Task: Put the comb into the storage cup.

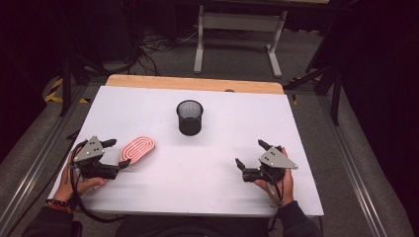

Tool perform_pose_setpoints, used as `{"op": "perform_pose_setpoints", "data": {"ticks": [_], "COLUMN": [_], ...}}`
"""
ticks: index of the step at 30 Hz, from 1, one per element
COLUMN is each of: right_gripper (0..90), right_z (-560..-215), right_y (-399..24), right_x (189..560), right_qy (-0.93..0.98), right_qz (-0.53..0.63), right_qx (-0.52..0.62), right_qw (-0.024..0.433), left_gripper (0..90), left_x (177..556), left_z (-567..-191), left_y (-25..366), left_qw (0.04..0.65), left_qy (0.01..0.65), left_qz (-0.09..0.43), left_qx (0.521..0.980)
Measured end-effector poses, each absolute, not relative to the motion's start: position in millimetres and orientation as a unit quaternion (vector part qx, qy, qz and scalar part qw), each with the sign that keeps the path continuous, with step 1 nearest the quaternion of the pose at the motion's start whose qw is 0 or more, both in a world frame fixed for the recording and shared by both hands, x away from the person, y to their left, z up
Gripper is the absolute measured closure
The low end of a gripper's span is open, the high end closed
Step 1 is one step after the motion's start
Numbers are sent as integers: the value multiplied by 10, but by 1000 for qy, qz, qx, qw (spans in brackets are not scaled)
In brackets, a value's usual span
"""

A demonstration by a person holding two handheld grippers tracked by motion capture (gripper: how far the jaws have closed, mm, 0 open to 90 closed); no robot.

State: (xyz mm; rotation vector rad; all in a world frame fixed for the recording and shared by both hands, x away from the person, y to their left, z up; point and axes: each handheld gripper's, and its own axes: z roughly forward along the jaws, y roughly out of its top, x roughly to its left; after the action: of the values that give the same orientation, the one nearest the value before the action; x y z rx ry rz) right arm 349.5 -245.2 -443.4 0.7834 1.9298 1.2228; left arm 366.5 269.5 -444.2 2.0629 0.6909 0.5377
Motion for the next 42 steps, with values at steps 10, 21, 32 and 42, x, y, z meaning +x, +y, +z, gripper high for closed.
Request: {"op": "perform_pose_setpoints", "data": {"ticks": [10, 21, 32, 42], "right_gripper": [37, 42, 43, 46], "right_z": [-4451, -4451, -4462, -4470], "right_y": [-2432, -2408, -2398, -2381], "right_x": [3510, 3503, 3505, 3508], "right_qy": [754, 759, 763, 767], "right_qz": [464, 451, 448, 443], "right_qx": [307, 302, 299, 296], "right_qw": [351, 359, 358, 356], "left_gripper": [164, 303, 607, 658], "left_x": [3708, 3801, 3935, 3987], "left_z": [-4384, -4453, -4456, -4524], "left_y": [2724, 2682, 2544, 2499], "left_qw": [330, 258, 204, 183], "left_qy": [320, 375, 359, 359], "left_qz": [169, 115, 76, 56], "left_qx": [872, 883, 908, 913]}}
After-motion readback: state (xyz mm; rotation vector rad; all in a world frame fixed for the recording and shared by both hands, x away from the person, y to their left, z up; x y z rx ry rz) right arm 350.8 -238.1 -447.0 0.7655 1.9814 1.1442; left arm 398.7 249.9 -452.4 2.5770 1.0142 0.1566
